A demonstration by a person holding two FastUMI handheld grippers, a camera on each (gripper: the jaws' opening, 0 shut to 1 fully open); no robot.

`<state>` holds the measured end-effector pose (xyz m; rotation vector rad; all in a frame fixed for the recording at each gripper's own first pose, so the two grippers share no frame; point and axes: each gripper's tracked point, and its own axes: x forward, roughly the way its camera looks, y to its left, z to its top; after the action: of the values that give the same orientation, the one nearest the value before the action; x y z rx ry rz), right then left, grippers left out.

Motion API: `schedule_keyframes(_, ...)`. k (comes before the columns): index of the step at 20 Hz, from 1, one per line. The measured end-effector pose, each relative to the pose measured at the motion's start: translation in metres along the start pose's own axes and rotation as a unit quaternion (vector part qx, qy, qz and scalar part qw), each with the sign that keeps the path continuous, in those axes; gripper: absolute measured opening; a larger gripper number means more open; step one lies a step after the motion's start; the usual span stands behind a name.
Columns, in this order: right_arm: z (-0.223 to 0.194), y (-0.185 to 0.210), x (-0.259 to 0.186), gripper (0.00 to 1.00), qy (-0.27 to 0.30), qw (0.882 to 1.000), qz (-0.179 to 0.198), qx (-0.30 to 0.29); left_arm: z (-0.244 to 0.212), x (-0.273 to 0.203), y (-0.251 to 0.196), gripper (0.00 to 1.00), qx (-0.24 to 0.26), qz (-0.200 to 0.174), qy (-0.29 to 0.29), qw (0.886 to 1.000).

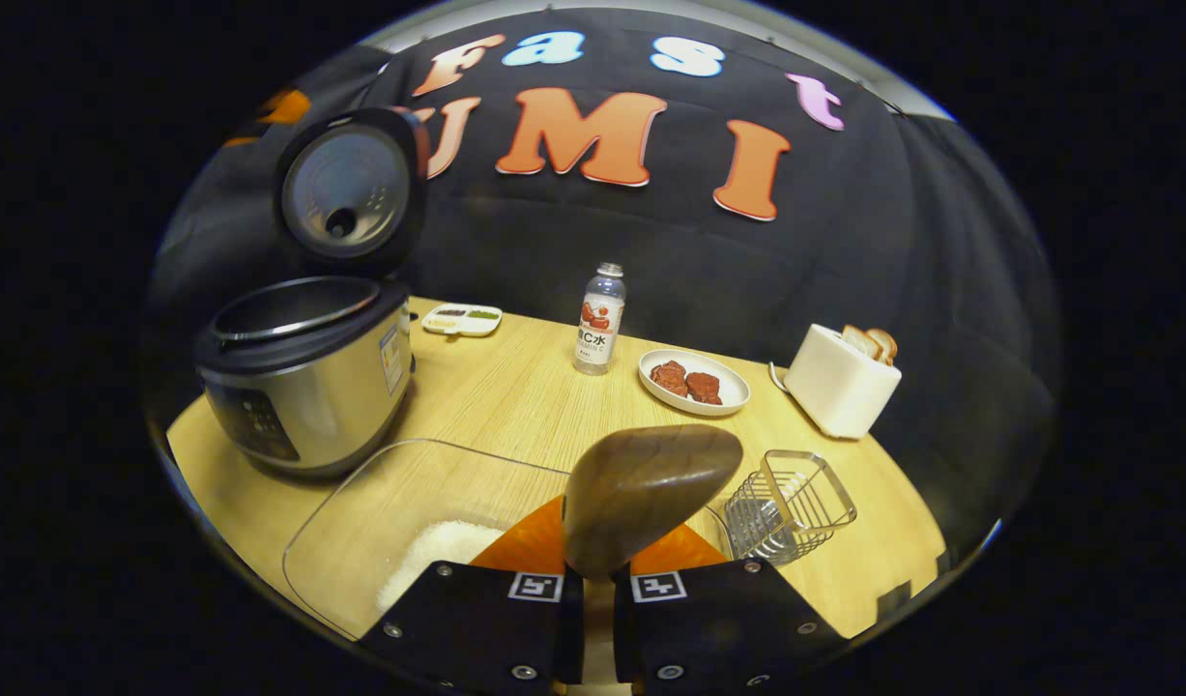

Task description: Close the left gripper, press the button to open the rice cooker; take a wooden spoon from the chopstick holder with the right hand, scoop a spoonful of rice and pour it into the rice cooker, then put the wooden spoon back into the chopstick holder.

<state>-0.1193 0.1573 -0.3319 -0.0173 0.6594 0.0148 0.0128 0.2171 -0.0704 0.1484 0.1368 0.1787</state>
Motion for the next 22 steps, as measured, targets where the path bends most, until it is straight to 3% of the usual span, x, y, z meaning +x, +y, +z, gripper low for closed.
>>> schedule_keyframes(2, -0.001, 0.011, -0.002, 0.14, 0.002, 0.998, 0.027, 0.056, -0.008, 0.0, 0.003, 1.0, 0.0, -0.003, 0.006, 1.0)
schedule_keyframes(4, 0.001, 0.026, -0.004, 0.11, -0.001, 0.993, 0.06, 0.103, -0.011, 0.003, 0.006, 1.0, -0.003, -0.002, 0.011, 1.0)
schedule_keyframes(10, -0.006, 0.07, -0.014, 0.12, 0.039, 0.973, 0.128, 0.189, -0.015, 0.005, 0.015, 1.0, -0.006, 0.001, 0.012, 1.0)
schedule_keyframes(16, -0.015, 0.059, -0.005, 0.11, 0.078, 0.945, 0.123, 0.292, -0.019, 0.006, 0.017, 1.0, -0.007, -0.002, 0.015, 1.0)
schedule_keyframes(22, -0.019, 0.057, -0.003, 0.11, 0.098, 0.93, 0.132, 0.329, -0.018, 0.007, 0.015, 1.0, -0.015, -0.004, 0.016, 1.0)
